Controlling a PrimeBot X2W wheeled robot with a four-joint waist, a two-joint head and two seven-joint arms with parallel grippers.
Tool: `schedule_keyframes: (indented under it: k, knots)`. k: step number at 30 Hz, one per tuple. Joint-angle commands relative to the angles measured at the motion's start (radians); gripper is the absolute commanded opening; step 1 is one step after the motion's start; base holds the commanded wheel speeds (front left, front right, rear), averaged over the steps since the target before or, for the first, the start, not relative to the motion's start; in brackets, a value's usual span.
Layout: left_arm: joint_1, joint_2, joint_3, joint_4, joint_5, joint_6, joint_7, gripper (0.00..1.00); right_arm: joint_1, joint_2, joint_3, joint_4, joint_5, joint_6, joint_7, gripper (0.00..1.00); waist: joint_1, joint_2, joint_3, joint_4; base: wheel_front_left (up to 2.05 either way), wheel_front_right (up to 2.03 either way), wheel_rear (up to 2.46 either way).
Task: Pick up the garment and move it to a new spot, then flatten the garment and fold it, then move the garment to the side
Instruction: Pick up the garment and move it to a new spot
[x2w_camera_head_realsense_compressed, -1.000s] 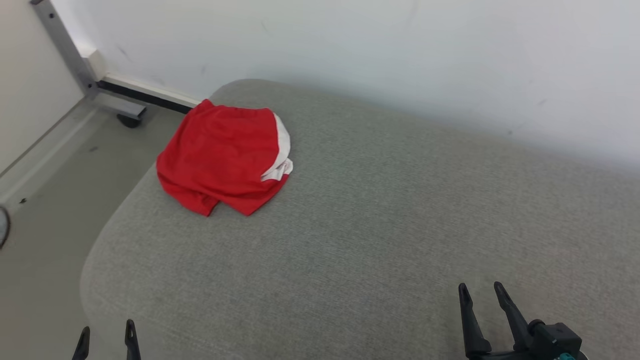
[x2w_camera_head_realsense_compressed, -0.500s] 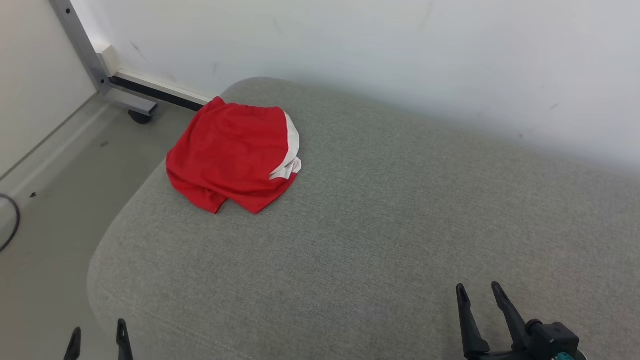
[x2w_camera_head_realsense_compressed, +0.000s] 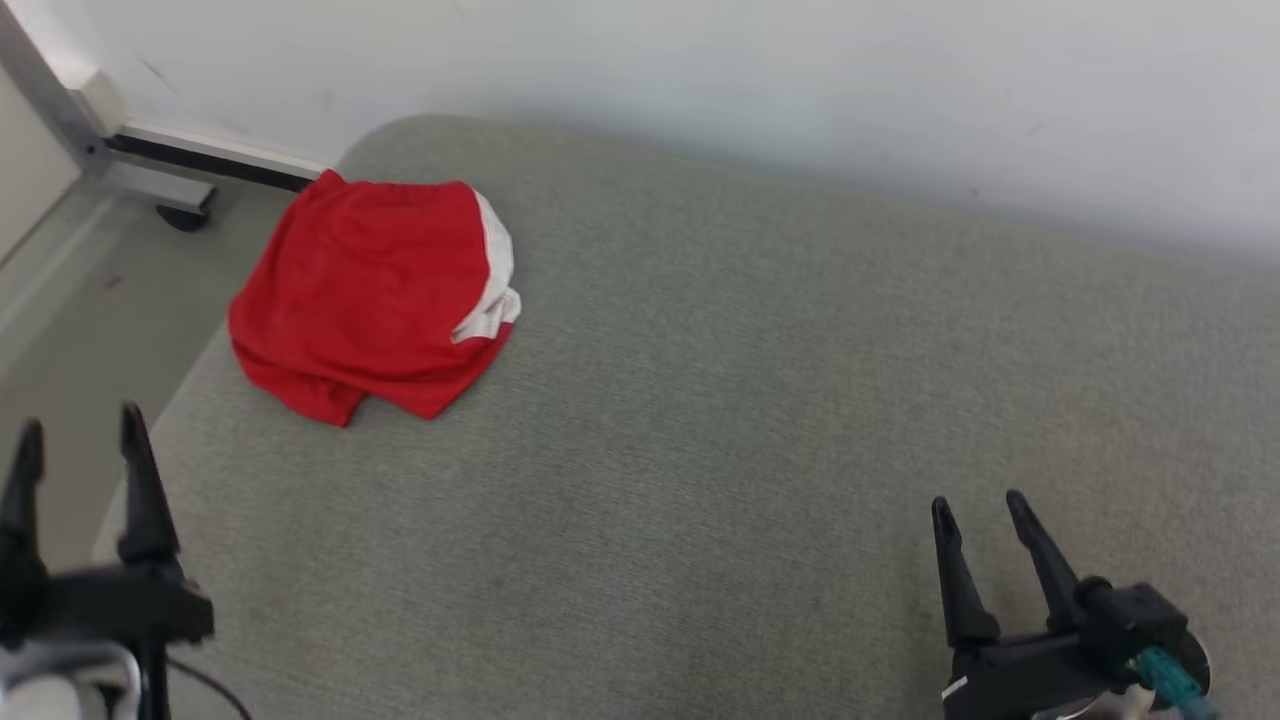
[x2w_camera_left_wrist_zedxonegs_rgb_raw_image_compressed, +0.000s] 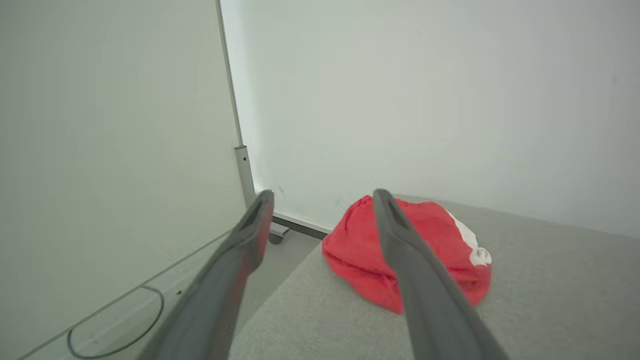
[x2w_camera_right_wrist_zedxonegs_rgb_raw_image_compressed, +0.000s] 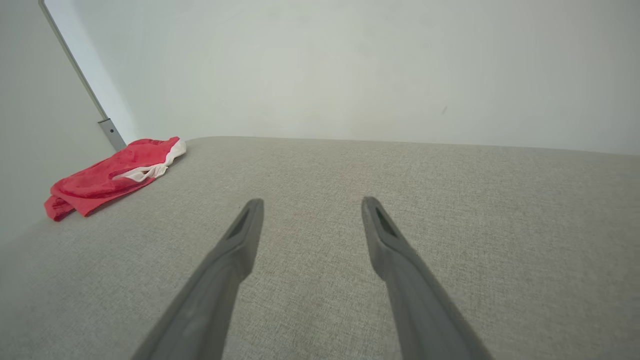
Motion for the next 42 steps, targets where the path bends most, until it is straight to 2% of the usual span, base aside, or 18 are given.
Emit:
schedule_keyframes:
  k: [1, 4, 11, 23, 30, 42]
  knots:
    - [-0.035, 0.011, -0.004, 0.006, -0.012, -0.004, 0.005, 1.00, -0.013, -0.008, -0.003, -0.007, -0.005, -0.003, -0.003, 1.00, -0.0001, -0.0001, 0.068, -0.065, 0.00, 0.00, 0.00]
    - [-0.166, 0.065, -0.007, 0.039, -0.038, -0.006, 0.024, 1.00, -0.044, -0.028, -0.011, -0.039, -0.020, -0.003, 0.006, 1.00, -0.0001, -0.0001, 0.141, -0.127, 0.00, 0.00, 0.00]
    - [-0.370, 0.149, -0.014, 0.118, -0.062, -0.007, 0.070, 1.00, -0.085, -0.042, -0.037, -0.115, -0.034, -0.003, 0.022, 1.00, -0.0001, -0.0001, 0.255, -0.226, 0.00, 0.00, 0.00]
    - [-0.585, 0.278, -0.043, 0.396, -0.080, -0.006, 0.174, 1.00, -0.104, -0.041, -0.056, -0.228, -0.056, -0.003, 0.049, 1.00, -0.0001, -0.0001, 0.336, -0.345, 0.00, 0.00, 0.00]
    - [-0.636, 0.307, -0.100, 0.574, -0.117, -0.005, 0.296, 1.00, -0.094, -0.039, -0.066, -0.264, -0.061, -0.003, 0.065, 1.00, -0.0001, -0.0001, 0.349, -0.365, 0.00, 0.00, 0.00]
    - [-0.703, 0.296, -0.145, 0.780, -0.218, -0.005, 0.577, 1.00, -0.089, -0.041, -0.073, -0.305, -0.077, -0.003, 0.101, 1.00, -0.0001, -0.0001, 0.341, -0.360, 0.00, 0.00, 0.00]
